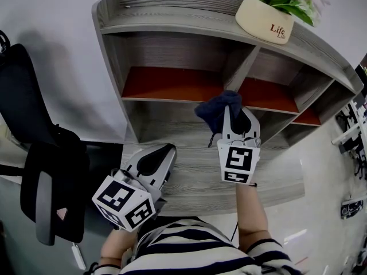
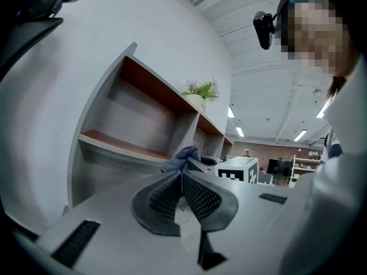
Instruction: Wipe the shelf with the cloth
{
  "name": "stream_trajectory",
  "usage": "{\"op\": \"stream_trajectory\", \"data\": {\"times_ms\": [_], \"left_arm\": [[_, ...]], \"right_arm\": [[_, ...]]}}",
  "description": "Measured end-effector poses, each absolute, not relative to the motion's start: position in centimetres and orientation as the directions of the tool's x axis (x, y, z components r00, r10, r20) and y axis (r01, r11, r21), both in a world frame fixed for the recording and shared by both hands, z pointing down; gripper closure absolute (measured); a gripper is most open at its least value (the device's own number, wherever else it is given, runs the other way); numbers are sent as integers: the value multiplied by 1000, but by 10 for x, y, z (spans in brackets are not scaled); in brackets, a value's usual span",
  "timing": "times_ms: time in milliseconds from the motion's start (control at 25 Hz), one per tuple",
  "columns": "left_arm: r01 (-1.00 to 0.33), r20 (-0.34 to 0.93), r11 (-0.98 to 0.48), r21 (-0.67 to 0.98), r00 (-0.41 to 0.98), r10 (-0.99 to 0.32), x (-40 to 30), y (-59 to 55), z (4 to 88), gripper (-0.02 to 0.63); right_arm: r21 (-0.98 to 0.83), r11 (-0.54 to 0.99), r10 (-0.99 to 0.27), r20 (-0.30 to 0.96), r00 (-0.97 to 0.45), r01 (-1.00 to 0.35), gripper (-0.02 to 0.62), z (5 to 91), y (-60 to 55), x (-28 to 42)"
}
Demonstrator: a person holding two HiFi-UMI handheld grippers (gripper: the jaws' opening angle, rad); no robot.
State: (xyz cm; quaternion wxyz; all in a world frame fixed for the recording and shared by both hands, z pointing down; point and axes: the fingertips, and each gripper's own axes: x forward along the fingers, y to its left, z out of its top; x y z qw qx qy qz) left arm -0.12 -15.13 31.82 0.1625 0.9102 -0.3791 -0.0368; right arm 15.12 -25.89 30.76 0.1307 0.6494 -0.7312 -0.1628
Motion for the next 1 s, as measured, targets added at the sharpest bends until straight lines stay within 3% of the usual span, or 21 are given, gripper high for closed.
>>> {"op": "stream_trajectory", "data": {"times_ms": [600,1000], "left_arm": [[-724,50,-613,316,658,-752,-18,-153,316,584],[-753,47,-580,309,622,-782,-34,-148,314,584]], "right_arm": [[349,174,-978,-45,-202,-921,523,297,-249,139],[274,332,-906,-172,-386,-903,523,235,-237,87]]}}
